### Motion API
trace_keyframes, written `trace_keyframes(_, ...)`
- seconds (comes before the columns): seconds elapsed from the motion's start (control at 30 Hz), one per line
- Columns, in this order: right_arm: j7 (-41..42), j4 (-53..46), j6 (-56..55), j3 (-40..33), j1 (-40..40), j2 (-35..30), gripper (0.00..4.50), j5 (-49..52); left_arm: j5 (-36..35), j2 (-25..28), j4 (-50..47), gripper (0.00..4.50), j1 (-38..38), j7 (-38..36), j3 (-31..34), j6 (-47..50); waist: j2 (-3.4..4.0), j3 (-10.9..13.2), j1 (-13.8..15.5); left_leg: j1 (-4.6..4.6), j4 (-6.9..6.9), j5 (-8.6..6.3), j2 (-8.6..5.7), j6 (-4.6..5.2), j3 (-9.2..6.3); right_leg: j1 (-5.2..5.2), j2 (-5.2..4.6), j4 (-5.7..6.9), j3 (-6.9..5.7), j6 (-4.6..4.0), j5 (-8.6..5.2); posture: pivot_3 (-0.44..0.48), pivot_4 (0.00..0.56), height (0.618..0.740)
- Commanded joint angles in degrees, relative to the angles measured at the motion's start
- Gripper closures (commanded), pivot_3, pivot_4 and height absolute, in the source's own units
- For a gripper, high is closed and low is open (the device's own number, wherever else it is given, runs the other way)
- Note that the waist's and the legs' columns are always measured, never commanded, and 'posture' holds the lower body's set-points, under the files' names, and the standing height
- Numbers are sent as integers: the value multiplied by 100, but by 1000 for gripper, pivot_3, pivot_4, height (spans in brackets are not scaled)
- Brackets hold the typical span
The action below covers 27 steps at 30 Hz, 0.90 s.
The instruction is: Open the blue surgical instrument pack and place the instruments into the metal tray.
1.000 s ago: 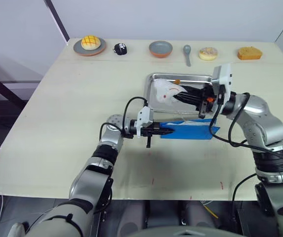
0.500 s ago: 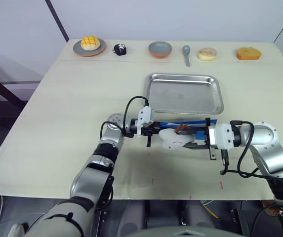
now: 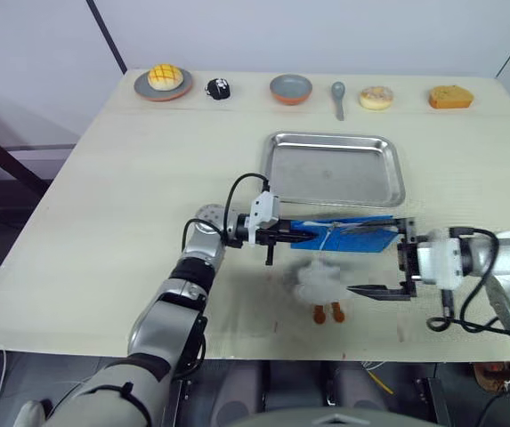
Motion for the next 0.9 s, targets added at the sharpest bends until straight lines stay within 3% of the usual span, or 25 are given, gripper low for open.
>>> trace_keyframes(0.03,-275,-306,745,-718,265,-188,40,826,127,13,7,4500,83,-19,-61,-29,0,0,-2,0,-1,0,0,0,0,0,0,0,0,0,0,0,150,740)
trace_keyframes(0.23,-526,-69,2033,-1579,700,-525,40,1595,132,26,-22,4500,104,-27,-68,-24,0,0,2,2,0,-13,0,23,-3,5,0,-1,-1,0,0,0,150,740)
trace_keyframes(0.37,-160,501,2253,-2001,879,-876,40,1490,128,47,-24,4500,108,-15,-54,-33,0,0,-5,7,-1,-14,0,25,-3,10,0,-2,-2,0,0,0,150,740)
trace_keyframes(0.53,-103,986,2043,-1528,497,-730,40,933,136,26,13,4500,72,-16,-62,-43,2,-1,-22,9,-1,-15,1,25,-3,11,3,-2,-1,0,0,0,150,740)
trace_keyframes(0.9,161,2574,1355,-376,-803,344,40,-61,199,-29,48,4500,-7,23,-98,-108,4,-2,-12,8,1,1,-2,-1,-6,12,2,-3,-4,0,0,0,150,740)
